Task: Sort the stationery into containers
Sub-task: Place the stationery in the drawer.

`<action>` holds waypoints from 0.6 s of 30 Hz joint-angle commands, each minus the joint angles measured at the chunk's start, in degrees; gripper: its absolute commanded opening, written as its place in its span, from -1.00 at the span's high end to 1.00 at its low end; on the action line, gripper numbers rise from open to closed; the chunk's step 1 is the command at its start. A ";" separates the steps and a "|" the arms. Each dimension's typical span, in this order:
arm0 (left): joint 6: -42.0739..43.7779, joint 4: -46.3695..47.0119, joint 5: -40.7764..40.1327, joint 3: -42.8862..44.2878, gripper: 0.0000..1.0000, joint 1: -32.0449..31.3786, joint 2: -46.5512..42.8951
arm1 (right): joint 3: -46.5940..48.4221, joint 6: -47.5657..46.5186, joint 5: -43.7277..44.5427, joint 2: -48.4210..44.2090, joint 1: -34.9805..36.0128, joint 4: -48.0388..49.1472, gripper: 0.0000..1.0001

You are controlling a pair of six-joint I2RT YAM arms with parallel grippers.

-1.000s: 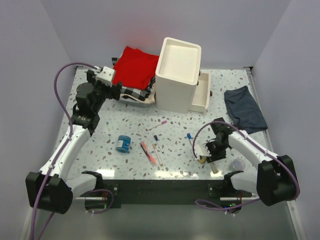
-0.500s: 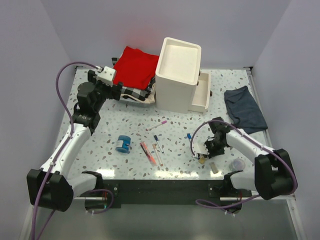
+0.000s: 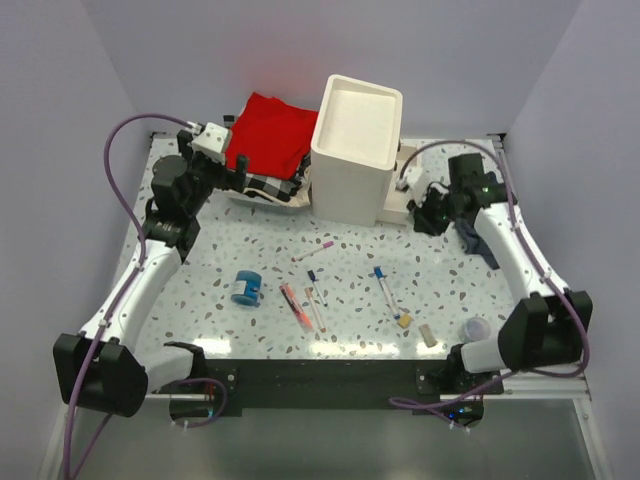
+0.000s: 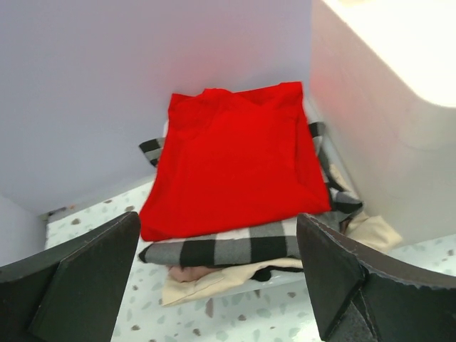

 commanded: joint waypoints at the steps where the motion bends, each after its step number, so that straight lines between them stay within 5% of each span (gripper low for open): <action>1: -8.54 1.53 6.41 4.56 -0.91 0.37 2.38 | 11.10 31.36 -11.36 11.50 -7.74 2.84 1.00; 12: -11.71 -0.49 9.58 8.53 -0.95 0.37 5.11 | 19.56 56.94 -21.65 24.79 -13.98 18.66 1.00; 18: -10.67 -1.90 9.50 8.52 -0.95 0.37 5.29 | 21.31 62.95 -21.67 30.24 -14.34 23.76 0.98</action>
